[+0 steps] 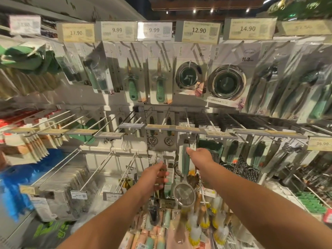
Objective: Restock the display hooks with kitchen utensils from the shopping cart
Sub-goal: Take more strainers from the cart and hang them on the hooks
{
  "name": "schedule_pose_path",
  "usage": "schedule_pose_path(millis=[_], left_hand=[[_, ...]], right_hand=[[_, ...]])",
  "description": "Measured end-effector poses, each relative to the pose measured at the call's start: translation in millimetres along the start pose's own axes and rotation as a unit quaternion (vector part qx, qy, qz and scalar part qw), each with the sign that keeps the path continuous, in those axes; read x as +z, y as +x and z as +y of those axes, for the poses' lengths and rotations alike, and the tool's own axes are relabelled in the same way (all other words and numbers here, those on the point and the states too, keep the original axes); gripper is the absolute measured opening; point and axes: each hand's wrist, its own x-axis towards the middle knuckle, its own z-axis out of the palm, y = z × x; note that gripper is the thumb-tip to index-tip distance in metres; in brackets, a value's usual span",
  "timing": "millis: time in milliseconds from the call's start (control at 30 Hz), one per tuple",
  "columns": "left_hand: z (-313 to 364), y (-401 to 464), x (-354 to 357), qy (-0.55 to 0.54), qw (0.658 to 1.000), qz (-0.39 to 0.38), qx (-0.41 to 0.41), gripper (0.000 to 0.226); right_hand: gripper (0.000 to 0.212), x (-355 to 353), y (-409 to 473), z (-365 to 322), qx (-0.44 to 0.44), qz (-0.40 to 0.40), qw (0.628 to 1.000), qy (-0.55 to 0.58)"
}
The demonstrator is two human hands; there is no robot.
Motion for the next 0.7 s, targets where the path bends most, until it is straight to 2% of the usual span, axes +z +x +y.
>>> schedule_pose_path(millis=[100,233,467,700], left_hand=[[2,3,-3,-0.001,1.000,0.004,0.007,0.038],[1,5,-2,0.012,1.000,0.009,0.010,0.037],[-1,10,0,0.052,0.998,0.010,0.037,0.032],[-4,7,19,0.068,0.996,-0.028,0.043,0.024]], right_hand=[[0.063,-3,3,0,0.031,0.004,0.999,-0.017],[0.072,-8,2,6,0.044,0.005,0.999,-0.019],[0.031,-30,-12,12,0.046,0.008,0.996,-0.079],[0.033,-46,-28,26,0.047,0.017,0.996,-0.071]])
